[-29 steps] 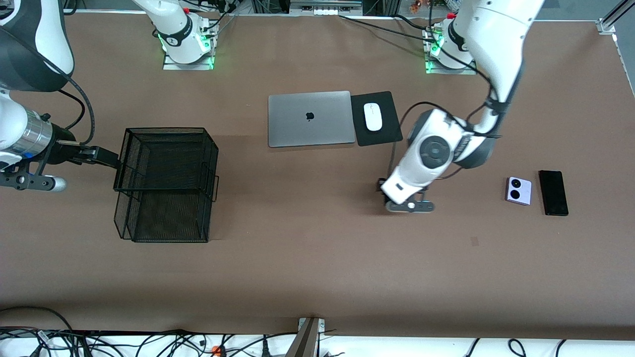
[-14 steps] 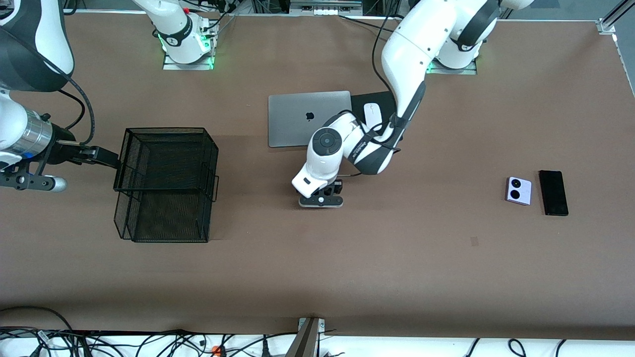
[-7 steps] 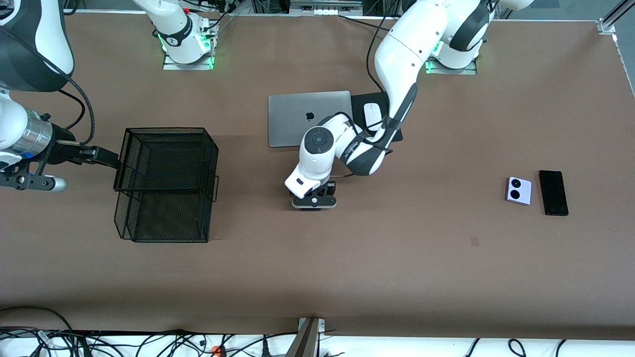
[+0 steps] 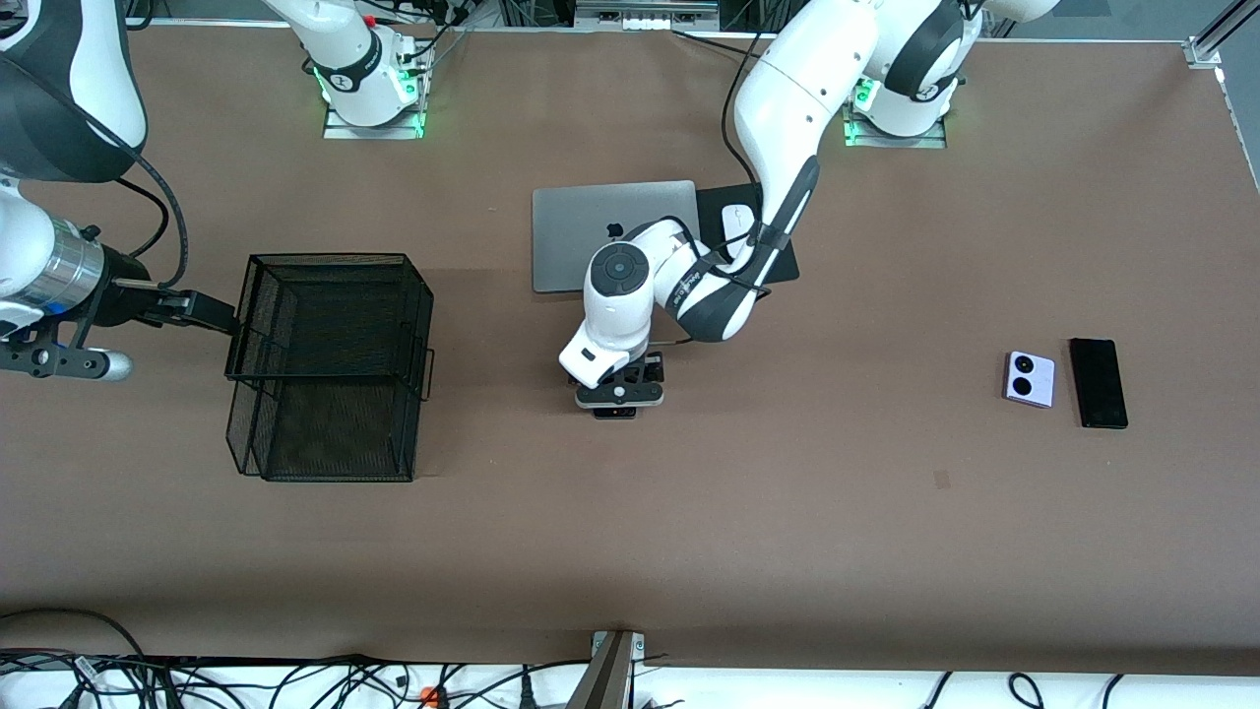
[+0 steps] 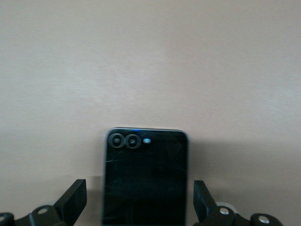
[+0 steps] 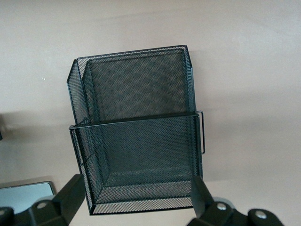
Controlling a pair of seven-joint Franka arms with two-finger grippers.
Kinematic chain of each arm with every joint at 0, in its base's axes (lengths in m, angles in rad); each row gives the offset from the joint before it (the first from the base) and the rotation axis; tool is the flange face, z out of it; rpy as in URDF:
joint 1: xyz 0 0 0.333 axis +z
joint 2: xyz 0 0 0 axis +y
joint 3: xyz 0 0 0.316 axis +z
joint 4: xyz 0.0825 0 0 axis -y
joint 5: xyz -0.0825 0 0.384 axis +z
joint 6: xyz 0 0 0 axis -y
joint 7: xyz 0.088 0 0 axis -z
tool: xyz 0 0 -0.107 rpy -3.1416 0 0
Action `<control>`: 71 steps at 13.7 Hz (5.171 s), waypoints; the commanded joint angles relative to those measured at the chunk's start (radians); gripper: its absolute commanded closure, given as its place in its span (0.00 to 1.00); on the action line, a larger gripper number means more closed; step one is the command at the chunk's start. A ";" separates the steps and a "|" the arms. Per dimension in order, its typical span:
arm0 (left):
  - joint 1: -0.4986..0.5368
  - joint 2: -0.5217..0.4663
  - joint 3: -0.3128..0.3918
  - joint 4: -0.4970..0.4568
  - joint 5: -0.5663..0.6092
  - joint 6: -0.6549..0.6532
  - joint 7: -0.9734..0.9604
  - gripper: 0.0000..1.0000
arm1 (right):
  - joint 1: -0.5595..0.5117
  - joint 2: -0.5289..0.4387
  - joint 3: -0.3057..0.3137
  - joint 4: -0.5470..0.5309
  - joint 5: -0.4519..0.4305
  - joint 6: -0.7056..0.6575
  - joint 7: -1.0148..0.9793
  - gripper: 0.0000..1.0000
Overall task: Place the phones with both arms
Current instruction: 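Carry the black flip phone beside the laptop and set it down, then grasp the black flip phone with the right gripper while the left reaches, then carry the black phone to the basket while the left gripper lifts the white phone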
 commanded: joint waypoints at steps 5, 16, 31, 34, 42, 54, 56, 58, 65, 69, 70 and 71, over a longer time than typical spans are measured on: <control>0.131 -0.187 0.011 -0.107 -0.018 -0.288 0.272 0.00 | 0.043 0.032 0.004 0.002 0.017 0.007 0.038 0.00; 0.536 -0.573 0.013 -0.572 0.058 -0.322 0.961 0.00 | 0.513 0.533 -0.006 0.314 -0.015 0.405 0.443 0.00; 0.940 -0.633 0.004 -0.928 0.074 0.177 1.538 0.00 | 0.660 0.779 -0.009 0.387 -0.124 0.603 0.551 0.00; 0.974 -0.604 0.002 -0.928 -0.011 0.209 1.536 0.00 | 0.671 0.784 -0.009 0.387 -0.124 0.603 0.586 0.00; 0.988 -0.546 0.002 -0.948 -0.025 0.313 1.535 0.00 | 0.691 0.802 -0.022 0.382 -0.127 0.605 0.606 0.00; 1.015 -0.528 -0.001 -0.966 -0.115 0.358 1.484 0.00 | 0.702 0.807 -0.033 0.380 -0.141 0.605 0.603 0.73; 1.015 -0.524 -0.001 -0.980 -0.117 0.384 1.483 0.00 | 0.700 0.793 -0.053 0.380 -0.138 0.596 0.603 0.84; 1.015 -0.523 -0.001 -0.988 -0.117 0.401 1.463 0.00 | 0.686 0.740 -0.084 0.376 -0.132 0.556 0.594 0.84; 1.015 -0.495 -0.001 -1.011 -0.117 0.462 1.432 0.00 | 0.460 0.390 -0.131 0.277 -0.115 0.143 0.340 0.79; 1.014 -0.483 -0.001 -1.011 -0.123 0.471 1.420 0.00 | 0.314 0.194 -0.148 0.076 -0.052 0.056 0.061 0.79; 1.012 -0.483 -0.001 -1.011 -0.123 0.471 1.409 0.04 | 0.309 0.146 -0.170 -0.007 -0.052 0.065 0.021 0.80; 1.011 -0.482 -0.001 -1.011 -0.123 0.471 1.406 0.22 | 0.309 0.091 -0.197 -0.102 -0.052 0.089 0.002 0.81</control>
